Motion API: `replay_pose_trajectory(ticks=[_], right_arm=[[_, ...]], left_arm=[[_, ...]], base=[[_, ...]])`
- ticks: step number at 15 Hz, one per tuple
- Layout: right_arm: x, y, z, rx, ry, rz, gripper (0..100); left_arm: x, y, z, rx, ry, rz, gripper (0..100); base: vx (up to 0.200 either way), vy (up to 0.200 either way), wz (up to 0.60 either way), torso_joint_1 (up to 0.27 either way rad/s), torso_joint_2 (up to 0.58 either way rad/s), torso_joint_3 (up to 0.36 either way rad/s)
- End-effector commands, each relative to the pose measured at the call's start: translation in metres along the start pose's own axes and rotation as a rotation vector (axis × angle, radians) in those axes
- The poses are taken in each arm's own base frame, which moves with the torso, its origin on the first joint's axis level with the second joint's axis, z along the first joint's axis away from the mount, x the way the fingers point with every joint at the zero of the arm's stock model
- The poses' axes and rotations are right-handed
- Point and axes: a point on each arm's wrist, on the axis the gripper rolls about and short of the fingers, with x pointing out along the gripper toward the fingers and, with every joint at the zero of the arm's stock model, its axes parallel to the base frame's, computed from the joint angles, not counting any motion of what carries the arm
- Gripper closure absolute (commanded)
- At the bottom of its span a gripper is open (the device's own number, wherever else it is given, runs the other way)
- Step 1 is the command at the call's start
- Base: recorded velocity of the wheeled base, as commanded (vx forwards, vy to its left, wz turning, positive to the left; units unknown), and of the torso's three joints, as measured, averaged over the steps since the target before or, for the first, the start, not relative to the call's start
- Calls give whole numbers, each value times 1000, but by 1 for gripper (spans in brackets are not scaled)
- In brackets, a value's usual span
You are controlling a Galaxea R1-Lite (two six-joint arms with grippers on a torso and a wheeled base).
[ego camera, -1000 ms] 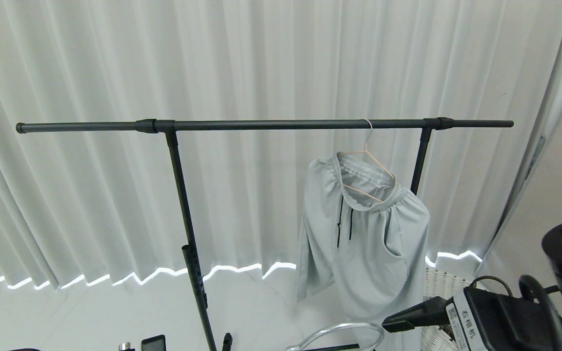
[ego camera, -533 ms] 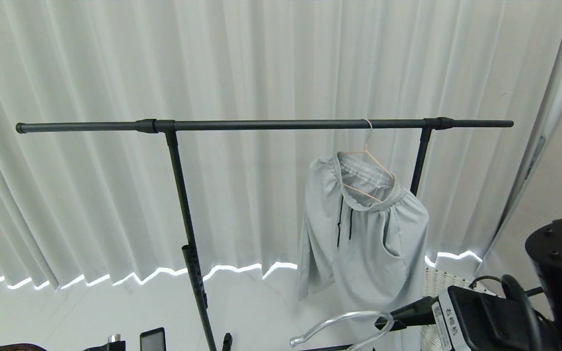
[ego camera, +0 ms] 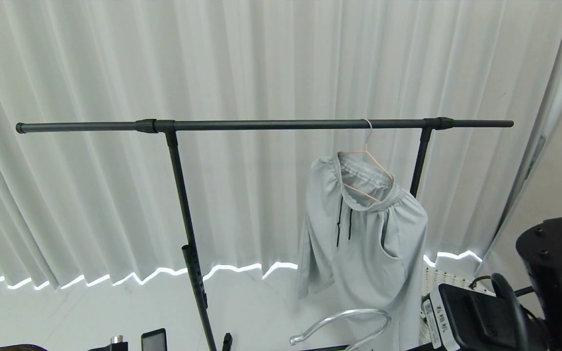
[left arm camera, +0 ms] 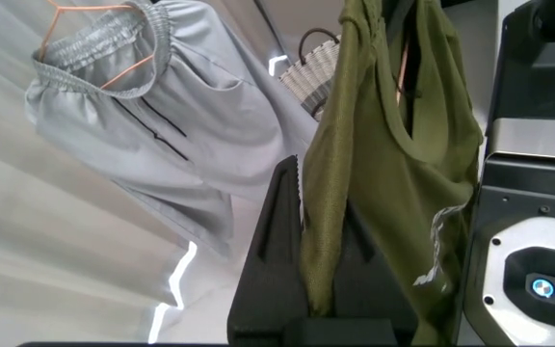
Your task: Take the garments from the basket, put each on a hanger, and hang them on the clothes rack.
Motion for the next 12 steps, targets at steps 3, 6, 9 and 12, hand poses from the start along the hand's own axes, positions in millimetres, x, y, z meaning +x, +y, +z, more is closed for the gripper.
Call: replay_pose_trajectory(ticks=[3, 6, 9, 12], right_arm=[[-3, 0, 1, -6, -11, -10, 100], [-5, -2, 2, -3, -11, -43, 100], [-14, -11, -1, 25, -4, -130, 100], [-28, -18, -6, 64, 11, -208, 100]], left_arm=[[1, 0, -1, 2, 10, 6, 0], [1, 7, -9, -19, 52, 60, 0], [-1, 16, -9, -38, 54, 111, 0], [-4, 24, -15, -59, 68, 170, 0]], base=[[0, 0, 0, 0, 0, 0], [0, 0, 0, 0, 0, 0], [0, 0, 0, 0, 0, 0], [0, 0, 0, 0, 0, 0]])
